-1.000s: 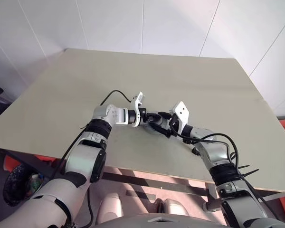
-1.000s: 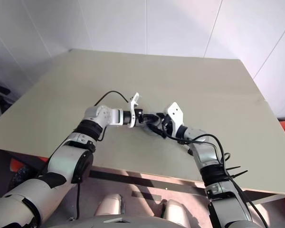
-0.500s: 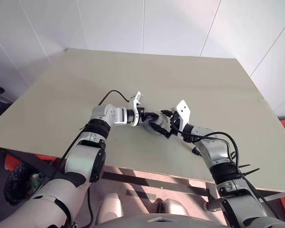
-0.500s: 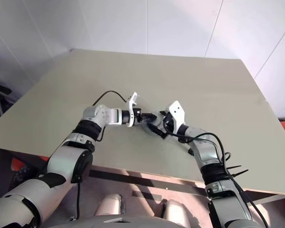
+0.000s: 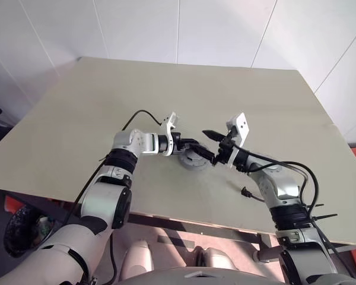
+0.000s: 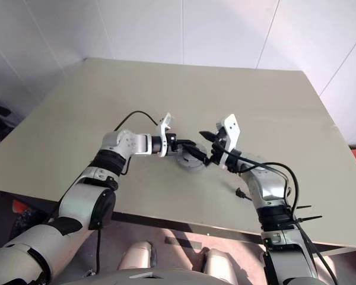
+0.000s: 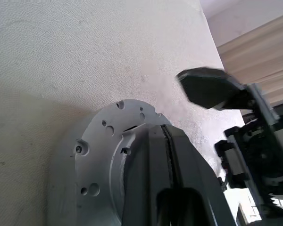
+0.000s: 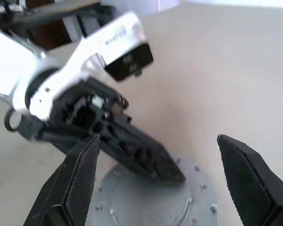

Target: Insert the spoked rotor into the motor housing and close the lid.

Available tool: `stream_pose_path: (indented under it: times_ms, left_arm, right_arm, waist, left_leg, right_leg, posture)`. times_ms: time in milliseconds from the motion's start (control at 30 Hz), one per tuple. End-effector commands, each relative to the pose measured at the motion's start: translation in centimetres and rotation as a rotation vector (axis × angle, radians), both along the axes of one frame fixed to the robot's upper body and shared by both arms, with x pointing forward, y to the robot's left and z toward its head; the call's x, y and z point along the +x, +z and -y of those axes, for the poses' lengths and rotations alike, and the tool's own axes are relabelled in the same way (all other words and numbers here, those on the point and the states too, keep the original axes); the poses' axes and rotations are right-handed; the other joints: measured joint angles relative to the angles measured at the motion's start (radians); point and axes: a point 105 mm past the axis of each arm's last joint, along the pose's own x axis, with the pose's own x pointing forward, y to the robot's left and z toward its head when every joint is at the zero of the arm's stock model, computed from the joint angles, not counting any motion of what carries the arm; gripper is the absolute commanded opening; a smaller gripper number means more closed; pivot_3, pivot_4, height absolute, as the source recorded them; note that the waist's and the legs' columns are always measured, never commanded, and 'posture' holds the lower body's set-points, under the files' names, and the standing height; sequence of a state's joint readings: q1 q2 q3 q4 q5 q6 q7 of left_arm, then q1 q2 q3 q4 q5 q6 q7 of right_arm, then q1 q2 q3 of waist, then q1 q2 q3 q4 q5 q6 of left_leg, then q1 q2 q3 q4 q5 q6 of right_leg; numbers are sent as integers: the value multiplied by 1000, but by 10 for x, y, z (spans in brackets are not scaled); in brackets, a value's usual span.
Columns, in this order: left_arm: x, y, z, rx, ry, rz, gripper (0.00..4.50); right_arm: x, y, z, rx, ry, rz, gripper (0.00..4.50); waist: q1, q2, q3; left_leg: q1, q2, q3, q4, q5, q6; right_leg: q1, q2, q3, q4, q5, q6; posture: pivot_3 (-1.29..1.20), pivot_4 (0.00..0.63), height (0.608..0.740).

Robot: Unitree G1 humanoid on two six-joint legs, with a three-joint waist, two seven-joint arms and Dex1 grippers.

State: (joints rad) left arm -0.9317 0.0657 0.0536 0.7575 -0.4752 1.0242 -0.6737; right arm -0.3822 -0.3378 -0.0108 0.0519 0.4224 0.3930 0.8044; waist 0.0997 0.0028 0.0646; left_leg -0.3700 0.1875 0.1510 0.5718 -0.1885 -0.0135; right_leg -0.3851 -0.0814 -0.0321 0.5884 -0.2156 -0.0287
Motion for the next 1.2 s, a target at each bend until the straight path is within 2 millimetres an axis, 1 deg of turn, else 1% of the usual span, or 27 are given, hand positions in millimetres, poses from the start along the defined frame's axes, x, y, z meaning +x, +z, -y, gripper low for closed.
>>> stream_pose_path:
  times_ms: [33,133,300,367,467,633,700,733,800,933,1067,1200]
  left_arm:
    - [-2,-11,-7,51,6,-26,0]
    - [-2,-10,-7,49,6,-27,0]
    - [-4,-8,-8,37,-8,-31,0]
    - [-4,-8,-10,38,-12,-32,0]
    - [-4,-8,-14,42,-10,-32,0]
    - [-5,-9,-18,44,-6,-34,0]
    - [-5,-9,-18,42,-4,-33,0]
    - [-5,-9,-18,39,-2,-33,0]
    - [-5,-9,-19,36,1,-33,0]
    - [-6,-10,-20,32,4,-35,0]
    - [-7,-9,-22,28,7,-35,0]
    - [-7,-8,-23,27,9,-33,0]
  right_arm:
    - [-1,34,6,85,3,57,4485]
    - [0,36,9,93,-7,35,4485]
    - [8,19,25,66,-102,-125,4485]
    - [3,21,31,120,-82,-203,4485]
    - [-6,24,34,208,-47,-314,4485]
    - [-25,10,28,279,11,-555,4485]
    - [-28,4,29,271,6,-629,4485]
    - [-26,0,31,268,-14,-661,4485]
    - [-21,-5,35,271,-56,-702,4485]
    - [-16,-8,38,275,-86,-721,4485]
    - [-12,-19,49,249,-150,-749,4485]
    - [-15,-25,52,236,-154,-780,4485]
  waist:
    - [0,0,0]
    - [1,0,0]
    - [1,0,0]
    - [3,0,0]
    - [5,0,0]
    - [5,0,0]
    - [6,0,0]
    - [7,0,0]
    - [8,0,0]
    - [10,1,0]
    - [11,1,0]
    - [15,1,0]
  left_leg:
    - [0,0,0,0,0,0]
    - [1,0,0,0,-2,-3]
    - [1,0,1,0,-1,-5]
    - [1,0,1,0,-1,-5]
    - [1,0,1,0,-1,-5]
    - [2,1,1,0,-1,-6]
    - [2,0,1,0,0,-6]
    - [2,0,1,0,0,-7]
    - [2,0,1,0,0,-8]
    - [3,0,1,0,1,-9]
    - [2,0,1,-1,1,-9]
    - [2,0,2,-1,1,-9]
  right_leg:
    - [0,0,0,0,0,0]
    - [0,0,0,0,0,0]
    - [1,0,0,1,0,0]
    - [1,0,0,0,0,0]
    - [1,0,0,0,0,0]
    - [1,0,0,1,0,0]
    - [1,0,0,1,0,0]
    - [1,0,0,1,0,0]
    - [2,0,0,1,0,0]
    - [2,0,0,2,0,0]
    - [2,0,-1,1,0,0]
    - [2,0,-1,2,0,0]
  posture:
    - [0,0,740]
    - [0,0,740]
    - [0,0,740]
    - [0,0,740]
    - [0,0,740]
    - [0,0,740]
    - [0,0,740]
    - [0,0,740]
    - [0,0,740]
    - [0,0,740]
    - [0,0,740]
    - [0,0,740]
